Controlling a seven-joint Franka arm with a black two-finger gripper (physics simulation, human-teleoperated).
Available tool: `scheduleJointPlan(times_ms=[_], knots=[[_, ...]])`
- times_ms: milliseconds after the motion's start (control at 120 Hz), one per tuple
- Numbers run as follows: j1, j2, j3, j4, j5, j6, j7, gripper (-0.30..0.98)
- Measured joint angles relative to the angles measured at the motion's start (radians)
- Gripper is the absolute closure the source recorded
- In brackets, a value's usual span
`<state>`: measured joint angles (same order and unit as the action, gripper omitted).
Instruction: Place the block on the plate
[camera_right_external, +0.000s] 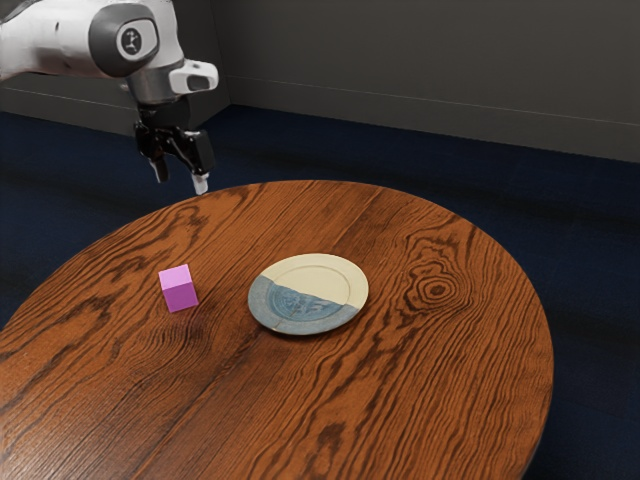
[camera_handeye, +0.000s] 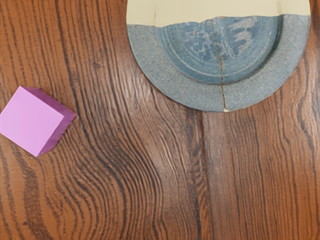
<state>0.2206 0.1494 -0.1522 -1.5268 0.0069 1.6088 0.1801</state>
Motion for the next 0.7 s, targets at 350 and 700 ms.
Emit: scheduleJointPlan(times_ms=[350, 700], knots=[[-0.096, 0.074, 0.251, -0.156, 0.006, 0.134, -0.029, 0.00], [-0.191, 0.313, 0.409, -0.073, -0.099, 0.293, -0.284, 0.00]])
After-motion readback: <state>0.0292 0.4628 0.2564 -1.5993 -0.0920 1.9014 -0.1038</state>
